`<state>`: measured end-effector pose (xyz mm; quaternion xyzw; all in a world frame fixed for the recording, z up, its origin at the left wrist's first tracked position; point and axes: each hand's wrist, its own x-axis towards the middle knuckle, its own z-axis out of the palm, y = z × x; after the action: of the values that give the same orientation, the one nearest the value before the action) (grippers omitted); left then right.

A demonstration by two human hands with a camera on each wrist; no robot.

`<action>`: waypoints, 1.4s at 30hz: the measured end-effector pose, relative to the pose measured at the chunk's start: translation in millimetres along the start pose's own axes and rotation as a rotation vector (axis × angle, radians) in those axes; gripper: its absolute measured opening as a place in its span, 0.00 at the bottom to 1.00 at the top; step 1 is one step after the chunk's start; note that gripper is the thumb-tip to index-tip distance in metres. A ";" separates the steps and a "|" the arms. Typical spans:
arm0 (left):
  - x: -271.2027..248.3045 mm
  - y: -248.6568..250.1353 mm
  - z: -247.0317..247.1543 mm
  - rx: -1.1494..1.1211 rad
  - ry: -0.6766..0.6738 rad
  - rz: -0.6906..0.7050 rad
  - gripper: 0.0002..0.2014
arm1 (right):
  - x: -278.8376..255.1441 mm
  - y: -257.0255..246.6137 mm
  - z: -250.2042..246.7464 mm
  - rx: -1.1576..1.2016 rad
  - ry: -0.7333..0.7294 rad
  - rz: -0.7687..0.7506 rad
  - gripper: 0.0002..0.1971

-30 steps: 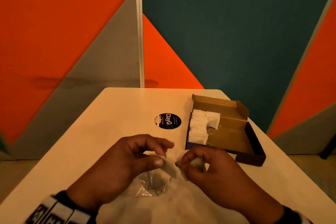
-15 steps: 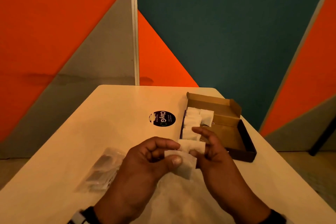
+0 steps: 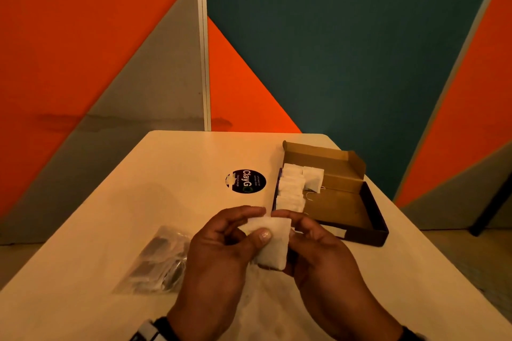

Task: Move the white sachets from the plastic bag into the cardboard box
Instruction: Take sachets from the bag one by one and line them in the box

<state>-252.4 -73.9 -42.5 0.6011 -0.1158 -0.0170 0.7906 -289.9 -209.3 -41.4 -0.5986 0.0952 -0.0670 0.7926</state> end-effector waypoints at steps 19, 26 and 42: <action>4.9 -2.9 -7.2 0.108 -0.053 -0.061 0.08 | -5.6 -8.6 -3.0 -0.158 0.029 0.057 0.16; 6.1 2.7 -10.4 0.148 -0.049 -0.028 0.06 | -15.3 -3.1 -4.4 -0.359 0.083 -0.045 0.14; 29.9 48.2 -59.9 0.601 -0.335 0.178 0.30 | -5.0 -41.0 -37.3 -0.632 0.167 -0.053 0.04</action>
<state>-216.6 -8.9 -6.6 0.7832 -0.2955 -0.0113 0.5469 -303.1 -254.3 -11.5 -0.8096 0.1604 -0.1038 0.5551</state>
